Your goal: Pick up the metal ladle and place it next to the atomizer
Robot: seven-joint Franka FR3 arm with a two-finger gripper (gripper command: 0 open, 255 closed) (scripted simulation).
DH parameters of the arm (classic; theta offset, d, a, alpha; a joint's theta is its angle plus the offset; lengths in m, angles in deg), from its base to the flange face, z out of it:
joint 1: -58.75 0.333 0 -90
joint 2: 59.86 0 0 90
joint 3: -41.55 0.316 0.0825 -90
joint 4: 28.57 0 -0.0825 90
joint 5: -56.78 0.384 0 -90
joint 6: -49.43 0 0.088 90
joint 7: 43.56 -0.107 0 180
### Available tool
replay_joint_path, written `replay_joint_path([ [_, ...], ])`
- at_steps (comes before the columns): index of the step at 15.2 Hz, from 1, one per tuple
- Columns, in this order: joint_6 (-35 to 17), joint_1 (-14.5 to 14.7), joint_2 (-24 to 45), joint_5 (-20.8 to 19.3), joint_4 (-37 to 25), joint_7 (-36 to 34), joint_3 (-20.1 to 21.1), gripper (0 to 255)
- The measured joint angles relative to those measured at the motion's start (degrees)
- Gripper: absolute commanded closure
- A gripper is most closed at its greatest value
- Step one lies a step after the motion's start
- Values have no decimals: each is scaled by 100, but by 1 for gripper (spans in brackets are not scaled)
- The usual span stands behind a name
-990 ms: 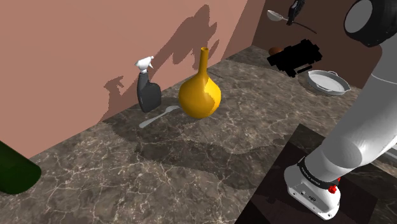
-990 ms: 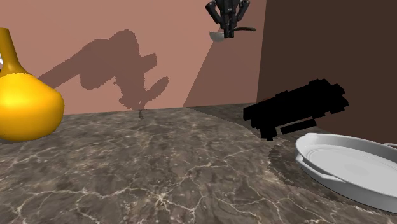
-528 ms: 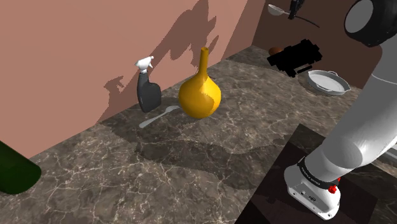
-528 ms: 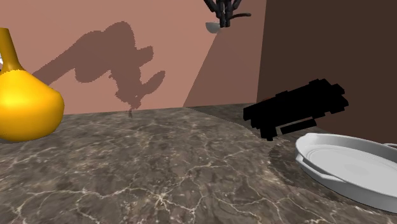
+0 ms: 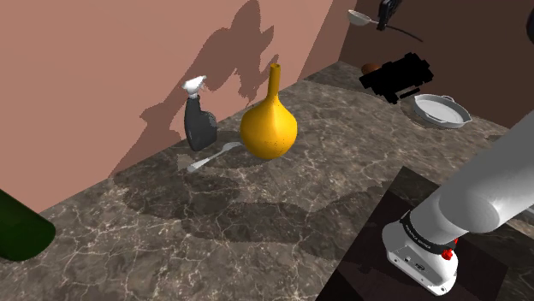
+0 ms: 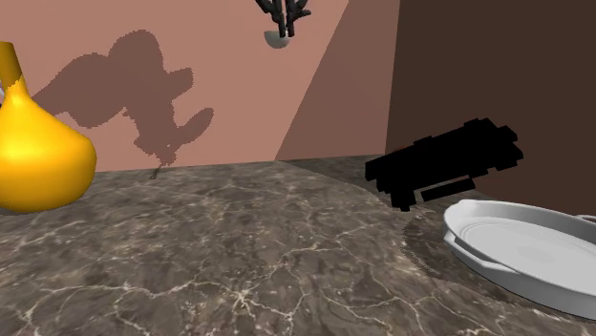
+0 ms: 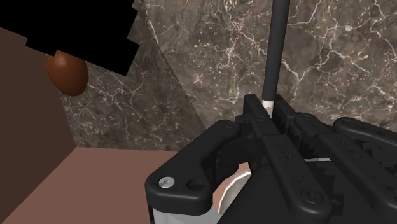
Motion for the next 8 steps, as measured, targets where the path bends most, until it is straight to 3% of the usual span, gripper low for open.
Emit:
replay_joint_path([
  [8, 1, 510, -1020, -374, 1091, -1237, 706, 255],
])
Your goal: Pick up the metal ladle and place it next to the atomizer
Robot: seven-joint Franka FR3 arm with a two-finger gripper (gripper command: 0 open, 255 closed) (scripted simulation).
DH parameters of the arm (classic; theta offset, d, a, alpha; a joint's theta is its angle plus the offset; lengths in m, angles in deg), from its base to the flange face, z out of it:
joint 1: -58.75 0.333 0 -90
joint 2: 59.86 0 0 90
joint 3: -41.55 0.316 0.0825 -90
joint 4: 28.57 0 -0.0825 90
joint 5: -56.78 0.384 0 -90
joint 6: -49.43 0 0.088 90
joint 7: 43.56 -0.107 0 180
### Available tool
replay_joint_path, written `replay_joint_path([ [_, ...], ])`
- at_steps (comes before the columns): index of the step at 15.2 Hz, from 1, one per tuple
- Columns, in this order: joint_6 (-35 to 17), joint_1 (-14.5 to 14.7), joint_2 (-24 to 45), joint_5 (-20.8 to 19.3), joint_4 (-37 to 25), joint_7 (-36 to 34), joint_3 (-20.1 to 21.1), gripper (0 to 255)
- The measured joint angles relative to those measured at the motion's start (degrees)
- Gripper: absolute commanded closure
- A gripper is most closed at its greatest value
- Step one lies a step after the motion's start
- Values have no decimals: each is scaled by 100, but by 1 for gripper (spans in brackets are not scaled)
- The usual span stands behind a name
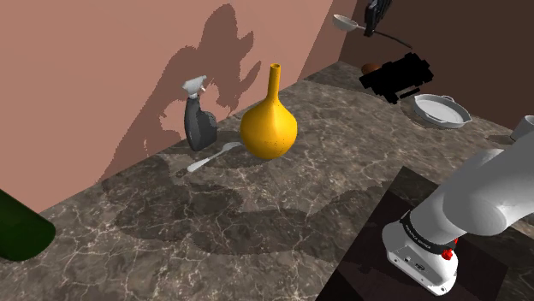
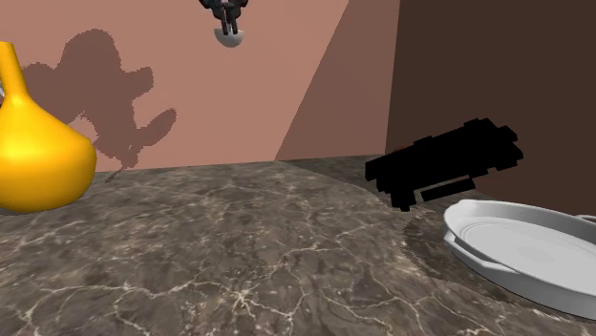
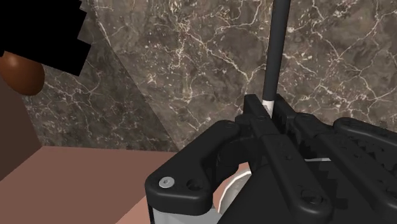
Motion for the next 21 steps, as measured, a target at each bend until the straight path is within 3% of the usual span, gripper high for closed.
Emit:
replay_joint_path([
  [9, 186, 459, -593, 4, 572, -1301, 850, 255],
  [21, 350, 1054, -633, 280, 653, -2981, 1976, 255],
])
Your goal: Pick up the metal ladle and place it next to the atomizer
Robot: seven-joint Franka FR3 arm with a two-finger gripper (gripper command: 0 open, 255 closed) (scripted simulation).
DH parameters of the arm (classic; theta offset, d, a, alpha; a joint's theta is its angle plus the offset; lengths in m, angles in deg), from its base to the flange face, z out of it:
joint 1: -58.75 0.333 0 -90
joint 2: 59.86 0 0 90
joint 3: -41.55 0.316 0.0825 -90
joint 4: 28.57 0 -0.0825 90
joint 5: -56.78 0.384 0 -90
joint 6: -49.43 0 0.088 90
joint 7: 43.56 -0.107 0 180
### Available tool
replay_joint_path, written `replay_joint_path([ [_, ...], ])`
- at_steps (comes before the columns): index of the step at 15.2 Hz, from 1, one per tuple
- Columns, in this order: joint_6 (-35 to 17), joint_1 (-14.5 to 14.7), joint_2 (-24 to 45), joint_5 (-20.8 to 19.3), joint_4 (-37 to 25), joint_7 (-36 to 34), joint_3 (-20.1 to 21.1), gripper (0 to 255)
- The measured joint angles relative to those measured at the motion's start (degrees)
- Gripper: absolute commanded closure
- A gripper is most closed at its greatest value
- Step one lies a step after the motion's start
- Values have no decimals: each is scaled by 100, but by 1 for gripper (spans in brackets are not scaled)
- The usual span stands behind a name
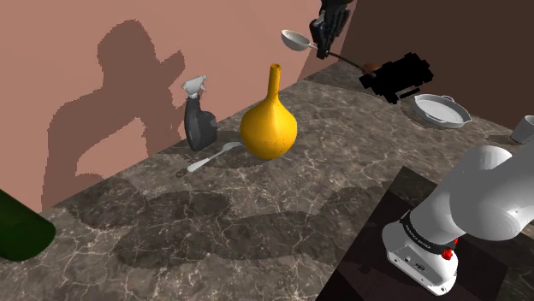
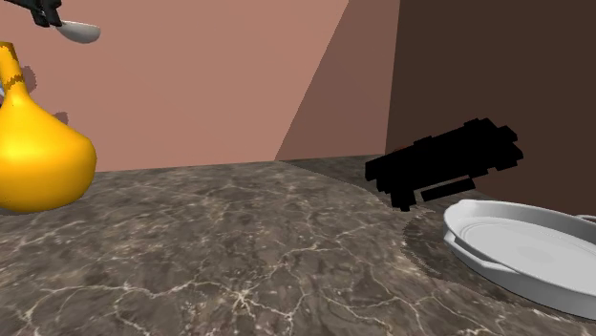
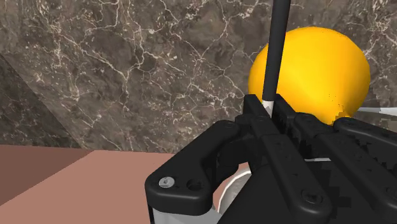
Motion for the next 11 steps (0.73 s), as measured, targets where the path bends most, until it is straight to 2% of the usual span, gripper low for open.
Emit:
replay_joint_path([
  [11, 310, 575, 753, 134, -894, -1601, 1046, 255],
])
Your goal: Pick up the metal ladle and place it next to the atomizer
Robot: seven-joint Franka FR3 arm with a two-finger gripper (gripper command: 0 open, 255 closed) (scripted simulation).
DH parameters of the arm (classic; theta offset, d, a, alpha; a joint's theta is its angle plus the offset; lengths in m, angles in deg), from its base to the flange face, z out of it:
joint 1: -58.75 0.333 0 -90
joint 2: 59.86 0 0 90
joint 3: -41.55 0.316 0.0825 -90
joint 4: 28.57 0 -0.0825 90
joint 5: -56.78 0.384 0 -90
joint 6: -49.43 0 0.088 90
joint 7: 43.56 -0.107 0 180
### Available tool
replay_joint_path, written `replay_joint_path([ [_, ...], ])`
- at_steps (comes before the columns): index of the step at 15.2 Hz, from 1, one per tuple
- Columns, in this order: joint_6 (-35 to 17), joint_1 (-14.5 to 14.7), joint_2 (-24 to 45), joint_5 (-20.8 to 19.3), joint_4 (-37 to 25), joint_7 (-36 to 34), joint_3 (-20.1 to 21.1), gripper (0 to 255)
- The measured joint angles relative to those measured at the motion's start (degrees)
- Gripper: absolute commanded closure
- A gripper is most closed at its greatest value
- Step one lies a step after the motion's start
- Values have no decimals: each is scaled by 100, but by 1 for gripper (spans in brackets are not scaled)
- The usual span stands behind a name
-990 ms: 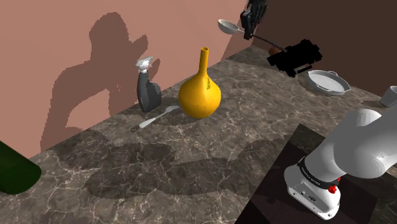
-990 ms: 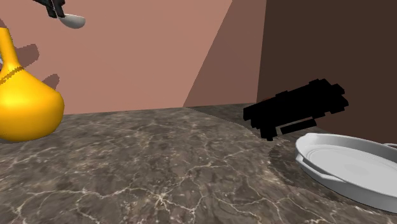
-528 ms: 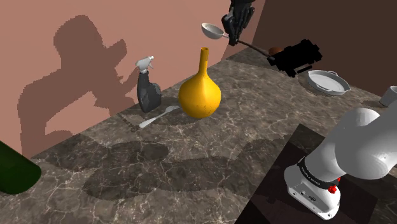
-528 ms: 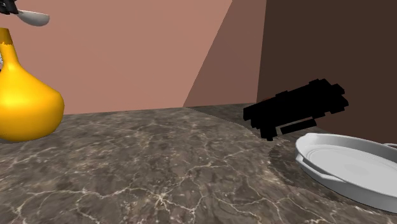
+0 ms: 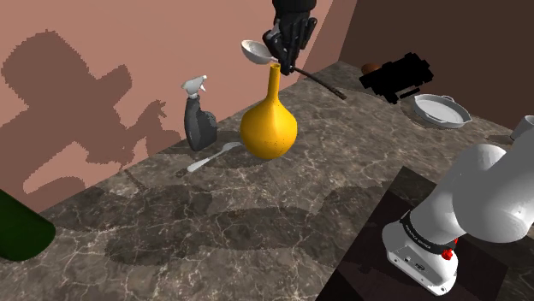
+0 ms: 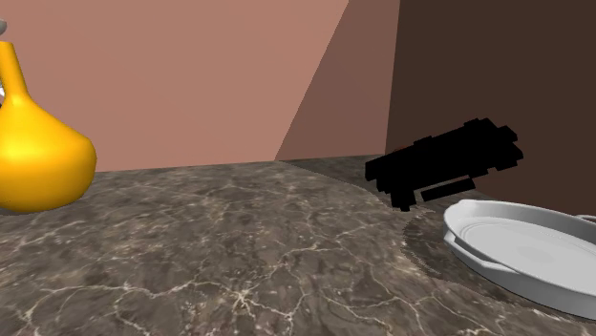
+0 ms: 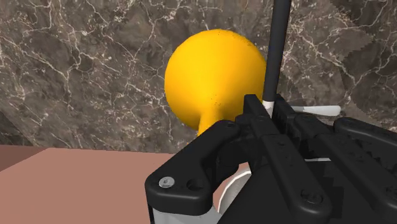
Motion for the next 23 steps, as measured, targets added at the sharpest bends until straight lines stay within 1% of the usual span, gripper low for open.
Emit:
replay_joint_path([
  [7, 265, 427, 978, -205, -1099, -999, 587, 255],
  [12, 613, 898, 1841, -515, -2163, -1728, 948, 255],
  [13, 594, 922, 1880, -529, -2174, -1769, 960, 255],
  [16, 383, 912, 1842, -508, -1925, -1804, 960, 255],
  [23, -210, 842, 1645, -423, -1153, -1819, 936, 255],
])
